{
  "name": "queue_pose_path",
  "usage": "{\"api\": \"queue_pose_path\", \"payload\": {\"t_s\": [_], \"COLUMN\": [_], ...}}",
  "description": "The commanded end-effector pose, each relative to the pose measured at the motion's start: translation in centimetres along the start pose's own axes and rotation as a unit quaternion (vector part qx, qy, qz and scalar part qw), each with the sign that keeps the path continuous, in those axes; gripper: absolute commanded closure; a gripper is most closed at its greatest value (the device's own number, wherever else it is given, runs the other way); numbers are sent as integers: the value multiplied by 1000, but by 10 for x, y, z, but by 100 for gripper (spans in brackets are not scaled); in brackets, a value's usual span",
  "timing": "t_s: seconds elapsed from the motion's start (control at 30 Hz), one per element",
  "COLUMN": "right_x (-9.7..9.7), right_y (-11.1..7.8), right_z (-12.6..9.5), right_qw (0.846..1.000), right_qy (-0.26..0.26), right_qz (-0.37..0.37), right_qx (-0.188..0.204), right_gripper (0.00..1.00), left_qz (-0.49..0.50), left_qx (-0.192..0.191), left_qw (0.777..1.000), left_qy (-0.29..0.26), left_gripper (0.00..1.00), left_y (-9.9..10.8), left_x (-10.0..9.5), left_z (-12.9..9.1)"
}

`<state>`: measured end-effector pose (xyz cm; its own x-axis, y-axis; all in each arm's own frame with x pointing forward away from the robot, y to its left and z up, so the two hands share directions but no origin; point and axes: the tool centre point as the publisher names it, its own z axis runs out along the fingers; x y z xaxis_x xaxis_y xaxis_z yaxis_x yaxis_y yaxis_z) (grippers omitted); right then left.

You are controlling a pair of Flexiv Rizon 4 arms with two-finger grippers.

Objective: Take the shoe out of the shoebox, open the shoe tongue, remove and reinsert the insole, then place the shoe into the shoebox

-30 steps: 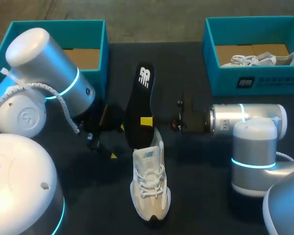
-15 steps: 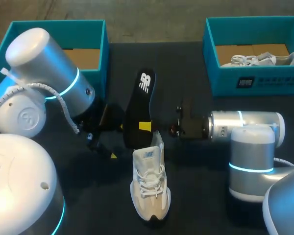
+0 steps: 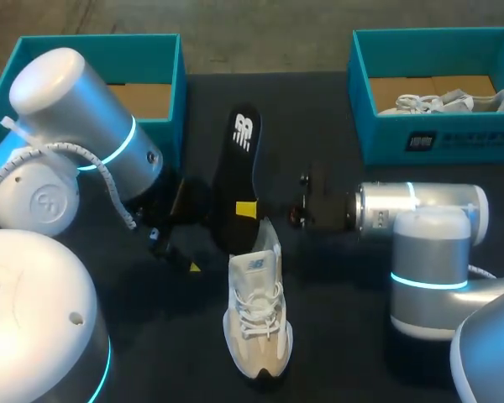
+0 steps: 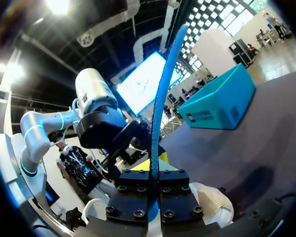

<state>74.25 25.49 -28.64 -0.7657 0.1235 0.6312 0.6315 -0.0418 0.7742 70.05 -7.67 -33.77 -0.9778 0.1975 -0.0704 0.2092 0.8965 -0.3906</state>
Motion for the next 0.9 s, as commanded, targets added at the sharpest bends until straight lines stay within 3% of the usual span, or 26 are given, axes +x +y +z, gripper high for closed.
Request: {"api": "queue_pose_path", "payload": {"t_s": [0.03,0.4,0.9], "right_x": [0,-5,-10], "right_y": [11,22,12], "right_z": [-1,-17,-37], "right_qw": [1000,1000,998], "right_qy": [-1,6,52], "right_qz": [2,11,-11], "right_qx": [17,29,29], "right_gripper": [100,100,100], "left_qz": [0,0,0], "left_qx": [-2,-2,-2], "left_qw": [1000,1000,1000], "left_qy": [-1,-1,-1], "left_gripper": [0,0,0], "left_y": [0,0,0], "left_x": [1,1,1], "left_z": [0,0,0]}}
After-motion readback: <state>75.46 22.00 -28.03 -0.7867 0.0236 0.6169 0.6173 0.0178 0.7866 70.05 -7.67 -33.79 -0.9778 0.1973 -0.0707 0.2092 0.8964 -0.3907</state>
